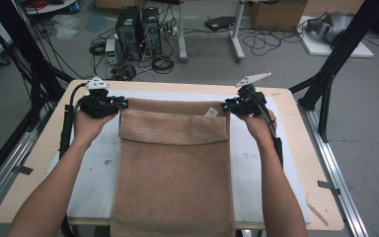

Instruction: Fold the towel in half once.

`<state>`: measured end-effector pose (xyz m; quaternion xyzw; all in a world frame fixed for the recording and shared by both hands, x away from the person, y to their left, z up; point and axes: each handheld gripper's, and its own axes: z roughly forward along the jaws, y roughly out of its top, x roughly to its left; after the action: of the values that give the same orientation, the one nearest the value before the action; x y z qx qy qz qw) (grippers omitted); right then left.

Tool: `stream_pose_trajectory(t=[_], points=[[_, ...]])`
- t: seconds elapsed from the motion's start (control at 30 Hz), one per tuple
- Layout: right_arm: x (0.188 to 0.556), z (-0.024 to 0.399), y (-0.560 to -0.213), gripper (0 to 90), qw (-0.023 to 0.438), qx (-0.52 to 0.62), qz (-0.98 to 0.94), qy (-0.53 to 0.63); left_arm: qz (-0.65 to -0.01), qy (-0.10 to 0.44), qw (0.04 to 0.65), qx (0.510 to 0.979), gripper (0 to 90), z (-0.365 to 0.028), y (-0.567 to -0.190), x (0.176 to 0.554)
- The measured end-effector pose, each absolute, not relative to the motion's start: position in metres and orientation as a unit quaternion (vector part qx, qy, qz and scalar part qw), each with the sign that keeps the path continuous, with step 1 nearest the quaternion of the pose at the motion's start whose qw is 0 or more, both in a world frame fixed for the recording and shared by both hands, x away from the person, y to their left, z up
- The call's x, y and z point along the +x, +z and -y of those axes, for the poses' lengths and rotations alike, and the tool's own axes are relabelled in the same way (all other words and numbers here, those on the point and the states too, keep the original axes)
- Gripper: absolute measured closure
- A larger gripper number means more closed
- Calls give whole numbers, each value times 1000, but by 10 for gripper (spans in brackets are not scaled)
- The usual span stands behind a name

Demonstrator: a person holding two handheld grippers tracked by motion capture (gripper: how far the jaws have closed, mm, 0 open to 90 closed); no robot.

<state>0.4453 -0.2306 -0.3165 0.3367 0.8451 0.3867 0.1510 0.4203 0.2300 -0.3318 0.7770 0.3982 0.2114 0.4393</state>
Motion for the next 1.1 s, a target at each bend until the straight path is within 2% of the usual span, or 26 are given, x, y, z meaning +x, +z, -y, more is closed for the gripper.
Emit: stream_pose_trajectory(t=[0.07, 0.13, 0.23, 0.57, 0.63, 0.73, 0.87, 1.1], points=[[445, 231, -325, 617, 129, 338, -850, 383, -399, 205, 437, 780, 611, -232, -339, 417], [438, 228, -338, 595, 125, 329, -858, 374, -398, 190, 441, 782, 590, -235, -349, 413], [431, 226, -355, 560, 90, 329, -864, 370, -398, 169, 435, 790, 574, -236, -363, 406], [413, 226, -383, 508, 66, 330, -866, 370, -405, 129, 391, 817, 550, -230, -405, 400], [412, 226, -389, 526, 62, 330, -866, 371, -409, 120, 386, 818, 553, -228, -412, 401], [410, 224, -398, 605, 51, 329, -870, 364, -413, 110, 383, 819, 586, -227, -418, 401], [408, 222, -404, 800, 38, 315, -876, 364, -397, 101, 395, 822, 782, -227, -417, 398], [397, 221, -391, 826, 47, 288, -879, 378, -380, 111, 436, 808, 819, -233, -401, 384]])
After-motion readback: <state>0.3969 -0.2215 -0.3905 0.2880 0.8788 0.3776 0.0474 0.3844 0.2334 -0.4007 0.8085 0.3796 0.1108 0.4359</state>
